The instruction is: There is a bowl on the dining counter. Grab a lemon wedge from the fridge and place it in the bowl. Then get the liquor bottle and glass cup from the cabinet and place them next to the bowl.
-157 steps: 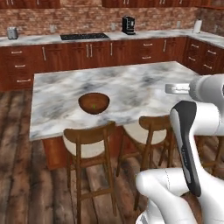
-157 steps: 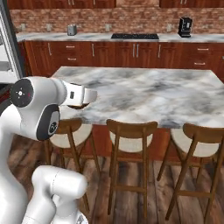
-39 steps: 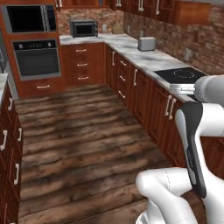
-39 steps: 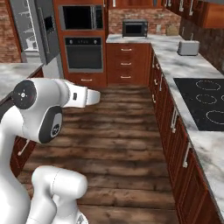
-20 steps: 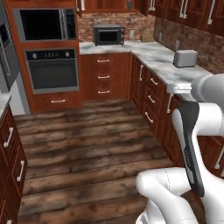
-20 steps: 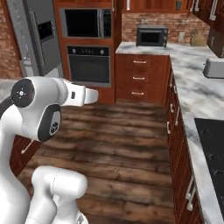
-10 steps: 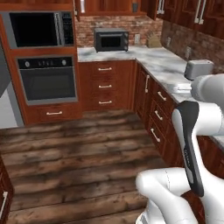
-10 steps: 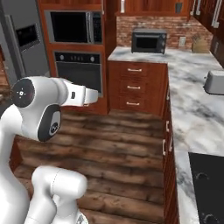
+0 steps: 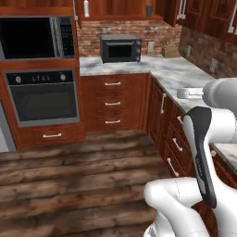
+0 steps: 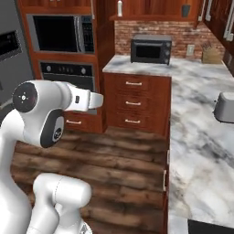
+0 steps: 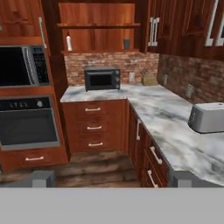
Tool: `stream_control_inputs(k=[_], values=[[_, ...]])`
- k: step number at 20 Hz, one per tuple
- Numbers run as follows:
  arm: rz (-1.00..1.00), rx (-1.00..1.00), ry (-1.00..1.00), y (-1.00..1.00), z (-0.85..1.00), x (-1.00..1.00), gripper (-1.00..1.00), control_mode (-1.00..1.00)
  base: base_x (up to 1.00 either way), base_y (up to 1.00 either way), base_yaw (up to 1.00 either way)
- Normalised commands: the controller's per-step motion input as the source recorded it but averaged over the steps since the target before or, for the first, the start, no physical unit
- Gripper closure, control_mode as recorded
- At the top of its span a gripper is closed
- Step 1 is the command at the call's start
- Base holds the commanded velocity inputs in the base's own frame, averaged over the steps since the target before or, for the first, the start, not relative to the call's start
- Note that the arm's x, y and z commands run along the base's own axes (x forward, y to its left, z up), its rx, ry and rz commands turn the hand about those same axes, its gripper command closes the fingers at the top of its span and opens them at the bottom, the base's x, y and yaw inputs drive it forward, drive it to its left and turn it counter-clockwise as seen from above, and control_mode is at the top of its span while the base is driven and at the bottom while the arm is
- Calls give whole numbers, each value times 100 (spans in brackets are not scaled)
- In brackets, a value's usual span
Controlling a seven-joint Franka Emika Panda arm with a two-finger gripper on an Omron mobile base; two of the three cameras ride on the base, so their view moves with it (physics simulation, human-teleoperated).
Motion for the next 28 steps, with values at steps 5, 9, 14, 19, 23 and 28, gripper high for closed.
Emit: stream_control_inputs(k=[5,9,14,19,23,28], values=[[0,0,0,0,0,0,-100,100,100,-21,0],[0,0,0,0,0,0,-100,100,100,-19,0],[0,0,0,0,0,0,-100,100,100,-28,0],[0,0,0,0,0,0,-100,100,100,-28,0],[0,0,0,0,0,0,-100,100,100,-20,0],[0,0,0,0,0,0,-100,100,100,-8,0]])
